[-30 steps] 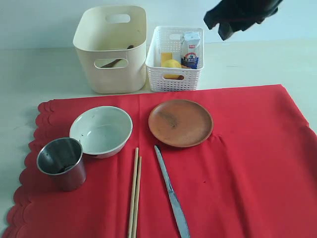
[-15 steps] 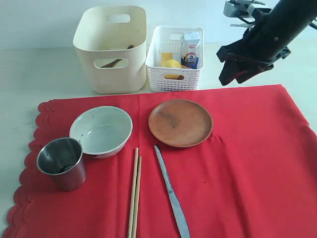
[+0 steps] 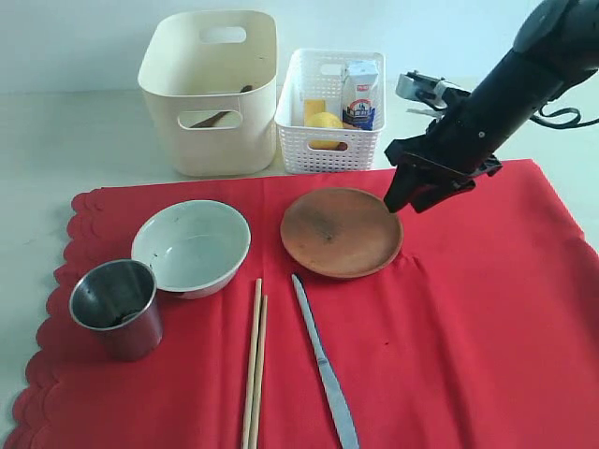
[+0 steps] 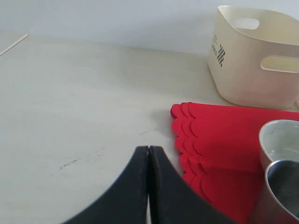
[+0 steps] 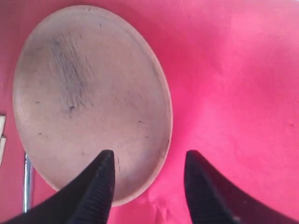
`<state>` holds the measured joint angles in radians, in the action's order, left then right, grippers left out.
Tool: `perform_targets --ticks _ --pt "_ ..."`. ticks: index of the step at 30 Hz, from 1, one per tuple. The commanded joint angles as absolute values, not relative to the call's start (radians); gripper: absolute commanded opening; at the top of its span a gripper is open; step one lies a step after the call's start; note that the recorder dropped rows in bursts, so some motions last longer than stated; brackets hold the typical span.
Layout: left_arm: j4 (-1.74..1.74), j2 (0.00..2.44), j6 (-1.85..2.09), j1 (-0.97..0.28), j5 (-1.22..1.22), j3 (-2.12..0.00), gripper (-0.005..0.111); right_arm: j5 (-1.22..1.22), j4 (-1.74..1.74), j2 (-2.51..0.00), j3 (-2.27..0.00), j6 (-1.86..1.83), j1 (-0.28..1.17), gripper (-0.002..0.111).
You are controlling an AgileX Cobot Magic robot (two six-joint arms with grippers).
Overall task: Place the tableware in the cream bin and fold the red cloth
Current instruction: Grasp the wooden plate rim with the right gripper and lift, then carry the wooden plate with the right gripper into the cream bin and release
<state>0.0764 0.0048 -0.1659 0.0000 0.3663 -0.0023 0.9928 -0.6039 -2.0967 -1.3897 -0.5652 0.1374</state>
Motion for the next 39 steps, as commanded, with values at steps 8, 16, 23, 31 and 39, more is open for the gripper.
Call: perform_targets --ticks 8,16,23,31,39 --pt "0.079 0.0 -0.164 0.001 0.357 0.0 0.0 0.961 -0.723 -2.196 -1.393 -0.632 0.131 0.046" --pt "0.079 0.0 -0.164 0.001 0.357 0.0 0.0 0.935 -0.725 -2.213 -1.393 -0.632 0.133 0.021" --pt "0.079 0.0 -0.164 0.001 0.357 0.0 0.0 0.927 -0.705 -2.195 -1.393 -0.632 0.133 0.0" --pt "0.079 0.0 -0.164 0.001 0.357 0.0 0.0 0.985 -0.815 -2.054 -1.393 -0.7 0.133 0.0" --pt "0.079 0.0 -0.164 0.001 0.357 0.0 0.0 1.021 -0.871 -1.91 -1.393 -0.724 0.133 0.0"
